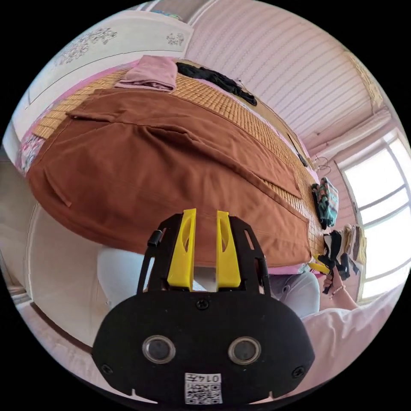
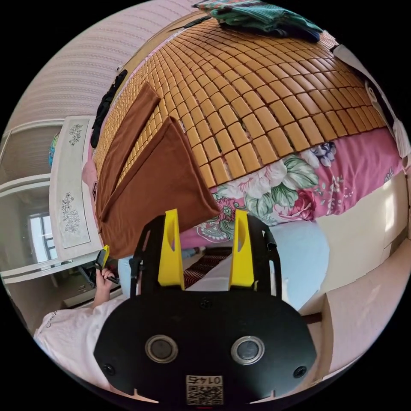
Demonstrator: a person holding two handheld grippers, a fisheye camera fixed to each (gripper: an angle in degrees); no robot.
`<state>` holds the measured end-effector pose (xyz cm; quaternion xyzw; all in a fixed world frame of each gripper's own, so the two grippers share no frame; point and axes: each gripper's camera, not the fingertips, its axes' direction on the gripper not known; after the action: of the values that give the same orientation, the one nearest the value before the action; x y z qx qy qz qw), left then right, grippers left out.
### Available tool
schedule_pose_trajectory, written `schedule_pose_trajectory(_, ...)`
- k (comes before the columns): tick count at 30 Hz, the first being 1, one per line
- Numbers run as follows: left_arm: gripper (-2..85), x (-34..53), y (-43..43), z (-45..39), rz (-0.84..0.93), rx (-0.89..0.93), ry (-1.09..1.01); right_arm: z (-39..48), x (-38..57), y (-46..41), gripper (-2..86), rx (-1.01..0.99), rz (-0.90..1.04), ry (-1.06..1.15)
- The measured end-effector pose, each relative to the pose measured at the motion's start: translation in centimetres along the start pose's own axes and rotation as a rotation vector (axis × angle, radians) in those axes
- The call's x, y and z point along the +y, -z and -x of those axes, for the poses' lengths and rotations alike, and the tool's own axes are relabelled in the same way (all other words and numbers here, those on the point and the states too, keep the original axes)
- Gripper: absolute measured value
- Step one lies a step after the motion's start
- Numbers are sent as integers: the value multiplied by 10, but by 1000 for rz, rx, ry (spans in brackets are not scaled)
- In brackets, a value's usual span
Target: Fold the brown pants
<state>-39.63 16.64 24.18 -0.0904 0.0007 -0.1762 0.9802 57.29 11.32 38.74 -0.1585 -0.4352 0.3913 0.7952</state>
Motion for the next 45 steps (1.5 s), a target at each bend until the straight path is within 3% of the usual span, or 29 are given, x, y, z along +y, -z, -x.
schedule_pose_trajectory(2,84,2,18,35,-43,-56,102,-1,5,12,67,-44,-62,-3)
schedule_pose_trajectory(5,89,9,46,91,-120,-123,277,-2,10,27,25,-96,-97,6)
schedule_pose_trajectory(12,112,19,69,202,-189,-66,637,-15,18,69,1,-137,-76,-18)
schedule_pose_trajectory(14,118,23,67,219,-215,-41,724,-25,27,102,-1,19,-159,-100)
schedule_pose_trajectory(16,131,22,54,236,-205,45,784,-35,32,124,0,-51,-198,-110)
schedule_pose_trajectory(20,114,10,38,244,-126,54,754,-25,43,131,11,-118,-166,-61)
schedule_pose_trajectory(24,6,10,44,250,-166,189,730,-7,47,93,80,-129,-61,-53)
schedule_pose_trajectory(29,-8,12,76,247,-151,188,599,2,44,67,130,-51,-30,-106)
schedule_pose_trajectory(34,-9,23,107,236,-218,235,535,15,46,56,74,78,23,-81)
schedule_pose_trajectory(45,-9,41,149,214,-221,220,428,25,87,112,21,-100,-53,102)
